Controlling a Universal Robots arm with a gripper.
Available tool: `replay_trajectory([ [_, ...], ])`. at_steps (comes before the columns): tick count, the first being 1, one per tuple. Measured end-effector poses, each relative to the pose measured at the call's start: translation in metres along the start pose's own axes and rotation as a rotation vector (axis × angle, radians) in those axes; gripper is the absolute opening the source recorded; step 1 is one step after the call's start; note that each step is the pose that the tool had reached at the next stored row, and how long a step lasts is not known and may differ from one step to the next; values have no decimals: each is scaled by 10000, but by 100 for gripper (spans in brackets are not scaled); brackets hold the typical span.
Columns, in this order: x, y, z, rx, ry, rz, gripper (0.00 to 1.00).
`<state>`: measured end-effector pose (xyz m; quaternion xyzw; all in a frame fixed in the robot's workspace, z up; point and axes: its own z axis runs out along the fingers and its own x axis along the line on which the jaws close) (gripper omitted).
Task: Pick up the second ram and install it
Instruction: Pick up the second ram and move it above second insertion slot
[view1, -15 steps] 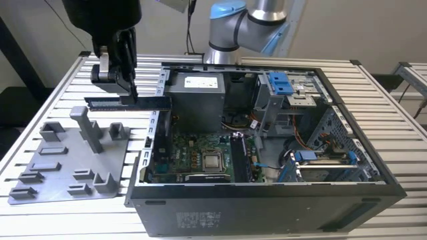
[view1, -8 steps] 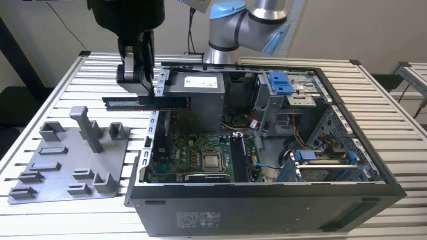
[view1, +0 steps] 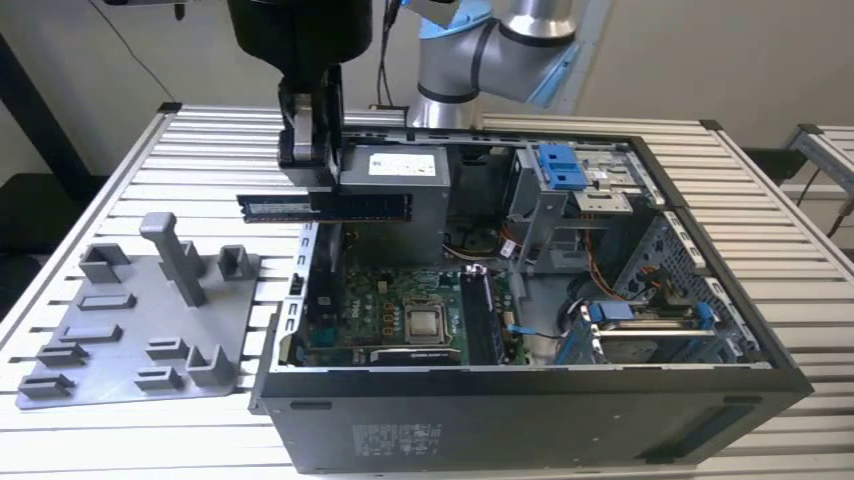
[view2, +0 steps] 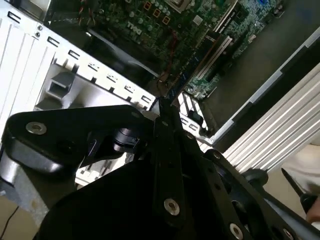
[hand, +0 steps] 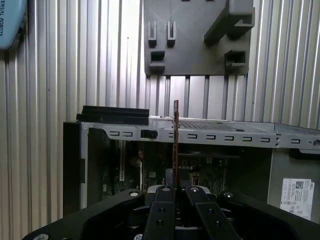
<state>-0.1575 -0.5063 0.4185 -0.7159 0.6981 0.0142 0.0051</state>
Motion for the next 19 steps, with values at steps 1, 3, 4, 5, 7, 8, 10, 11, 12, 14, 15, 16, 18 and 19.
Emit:
replay_trajectory([
  [1,1,-27,0,0,-1,7,14],
  [3,2,-85,-1,1,-1,22,14],
  [4,3,-112,-1,1,-1,31,14],
  [5,3,-138,-2,1,-1,41,14],
  [7,4,-185,-2,2,-1,78,14],
  [8,4,-206,-2,3,-2,103,14],
  [10,5,-248,-3,4,-2,152,14],
  [11,5,-272,-4,5,-2,175,14],
  [12,5,-294,-4,6,-3,196,14],
  [14,6,-338,-4,7,-3,240,14],
  [15,6,-360,-5,7,-3,262,14],
  [16,7,-383,-5,8,-4,284,14],
  [18,7,-427,-6,8,-4,328,14],
  [19,7,-450,-6,9,-5,351,14],
])
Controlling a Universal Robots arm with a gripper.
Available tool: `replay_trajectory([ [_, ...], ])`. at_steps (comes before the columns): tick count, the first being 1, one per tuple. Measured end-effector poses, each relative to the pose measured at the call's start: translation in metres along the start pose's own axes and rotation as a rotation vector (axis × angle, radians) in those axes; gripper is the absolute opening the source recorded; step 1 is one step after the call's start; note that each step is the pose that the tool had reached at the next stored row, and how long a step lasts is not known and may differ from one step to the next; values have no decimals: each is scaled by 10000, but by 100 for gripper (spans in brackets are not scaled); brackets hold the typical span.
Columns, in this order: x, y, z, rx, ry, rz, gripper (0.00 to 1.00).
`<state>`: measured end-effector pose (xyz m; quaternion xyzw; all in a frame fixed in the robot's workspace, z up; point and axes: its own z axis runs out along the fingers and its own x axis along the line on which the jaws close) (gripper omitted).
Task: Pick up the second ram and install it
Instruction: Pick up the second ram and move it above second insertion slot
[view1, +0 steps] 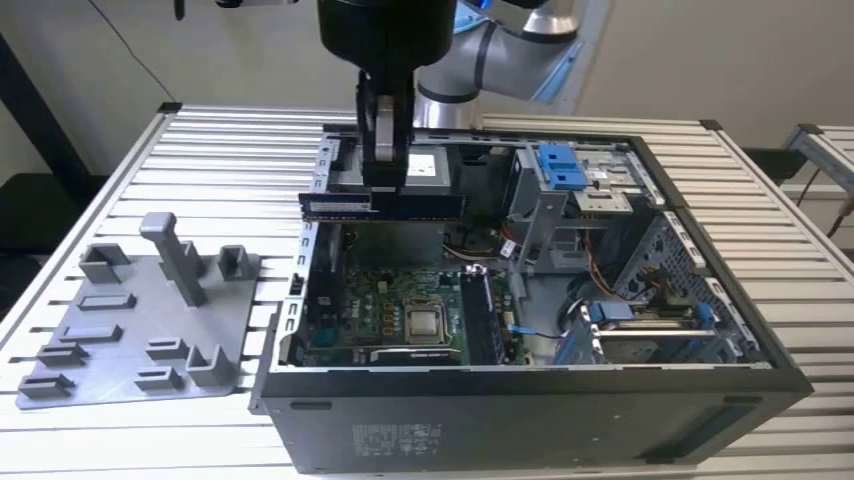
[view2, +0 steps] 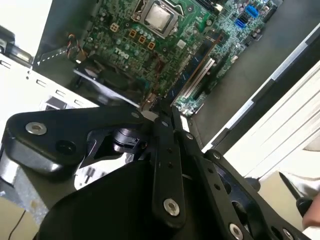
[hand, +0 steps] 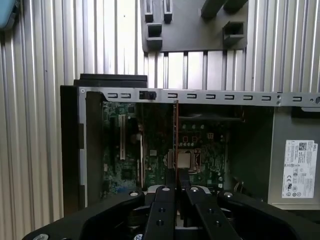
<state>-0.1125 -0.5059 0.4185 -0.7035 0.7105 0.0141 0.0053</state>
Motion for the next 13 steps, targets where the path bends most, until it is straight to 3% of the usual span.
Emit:
replay_trajectory([
  [13,-6,-322,-4,7,-3,225,14],
])
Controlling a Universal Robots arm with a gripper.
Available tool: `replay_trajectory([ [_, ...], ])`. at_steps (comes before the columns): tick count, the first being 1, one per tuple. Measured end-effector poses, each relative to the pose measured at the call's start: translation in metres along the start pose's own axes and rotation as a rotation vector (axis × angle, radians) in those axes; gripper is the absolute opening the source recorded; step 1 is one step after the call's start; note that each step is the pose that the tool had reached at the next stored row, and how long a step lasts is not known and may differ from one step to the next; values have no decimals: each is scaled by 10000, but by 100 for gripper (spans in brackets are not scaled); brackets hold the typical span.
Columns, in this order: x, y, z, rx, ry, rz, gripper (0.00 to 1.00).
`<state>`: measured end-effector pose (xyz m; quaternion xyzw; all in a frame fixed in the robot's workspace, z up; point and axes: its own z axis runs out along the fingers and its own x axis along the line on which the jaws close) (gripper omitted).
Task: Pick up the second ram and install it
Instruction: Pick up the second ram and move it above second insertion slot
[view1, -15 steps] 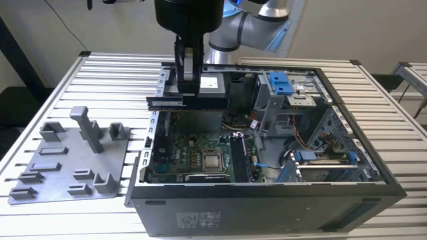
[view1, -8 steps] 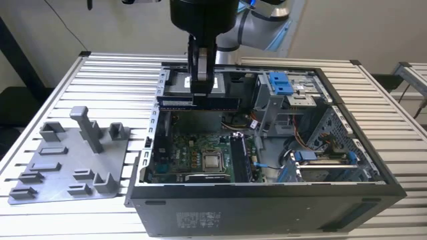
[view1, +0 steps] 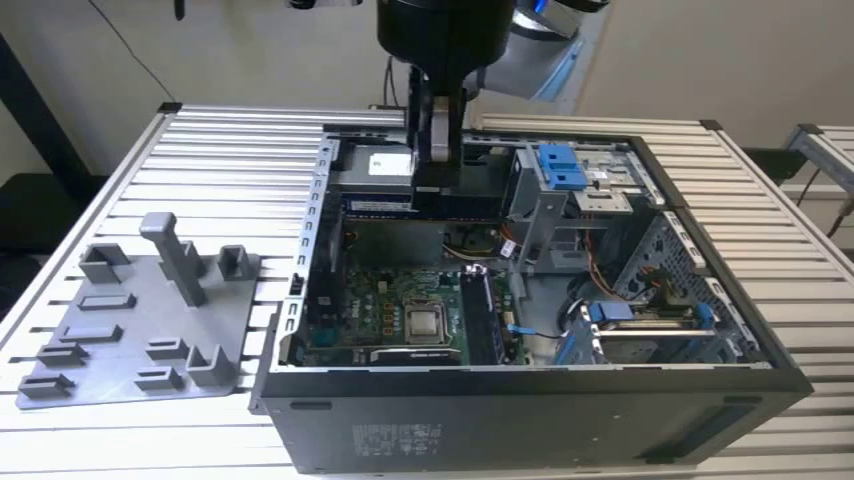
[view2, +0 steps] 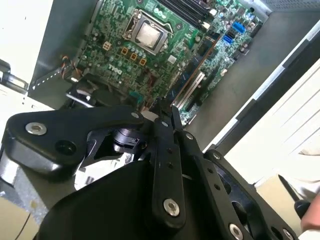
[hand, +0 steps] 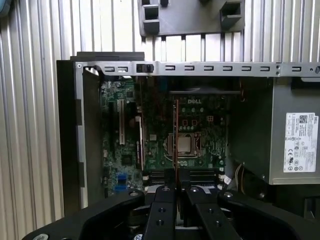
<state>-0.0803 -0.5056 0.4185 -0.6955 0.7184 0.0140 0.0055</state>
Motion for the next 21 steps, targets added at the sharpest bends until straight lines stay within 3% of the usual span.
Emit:
replay_trajectory([
  [14,-22,-485,-6,1,0,68,14],
  [21,-28,-681,-8,1,-1,70,14],
])
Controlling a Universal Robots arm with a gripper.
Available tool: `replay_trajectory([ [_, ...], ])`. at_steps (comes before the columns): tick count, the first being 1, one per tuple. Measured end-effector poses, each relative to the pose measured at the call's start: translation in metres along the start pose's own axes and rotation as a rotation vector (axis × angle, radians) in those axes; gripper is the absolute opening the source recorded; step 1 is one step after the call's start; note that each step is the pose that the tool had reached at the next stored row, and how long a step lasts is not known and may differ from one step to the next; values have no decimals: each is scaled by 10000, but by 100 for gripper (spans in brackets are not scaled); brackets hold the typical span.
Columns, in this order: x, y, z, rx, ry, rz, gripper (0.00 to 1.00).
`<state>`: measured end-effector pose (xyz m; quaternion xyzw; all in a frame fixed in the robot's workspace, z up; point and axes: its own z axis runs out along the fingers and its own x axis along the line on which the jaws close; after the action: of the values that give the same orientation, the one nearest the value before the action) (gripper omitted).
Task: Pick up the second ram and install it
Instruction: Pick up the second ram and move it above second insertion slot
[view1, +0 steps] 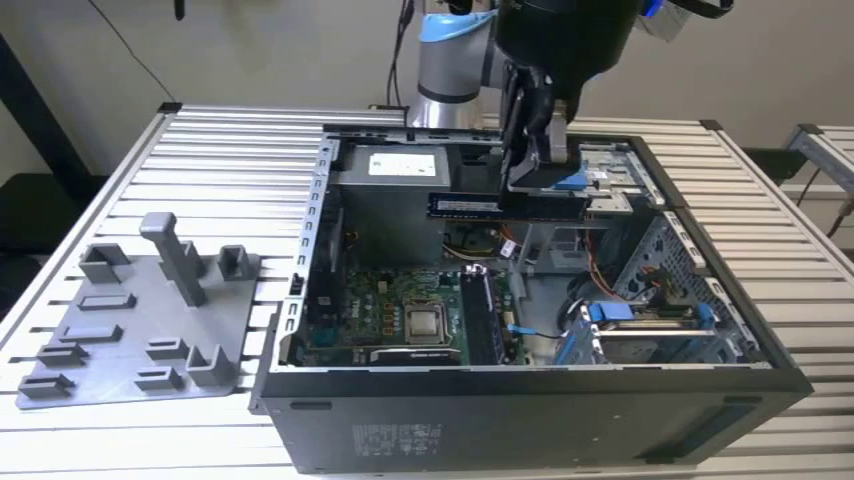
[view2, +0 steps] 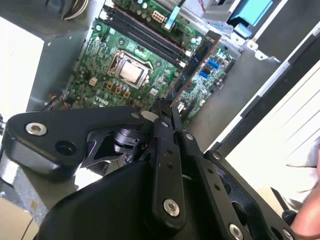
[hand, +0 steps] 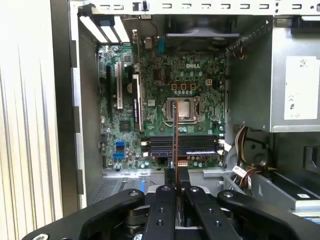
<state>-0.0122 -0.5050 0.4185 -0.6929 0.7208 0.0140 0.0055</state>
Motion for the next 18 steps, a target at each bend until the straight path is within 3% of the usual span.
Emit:
replay_trajectory([
  [9,-6,-156,-2,0,0,0,14],
  [18,-7,-172,-2,0,0,0,14],
])
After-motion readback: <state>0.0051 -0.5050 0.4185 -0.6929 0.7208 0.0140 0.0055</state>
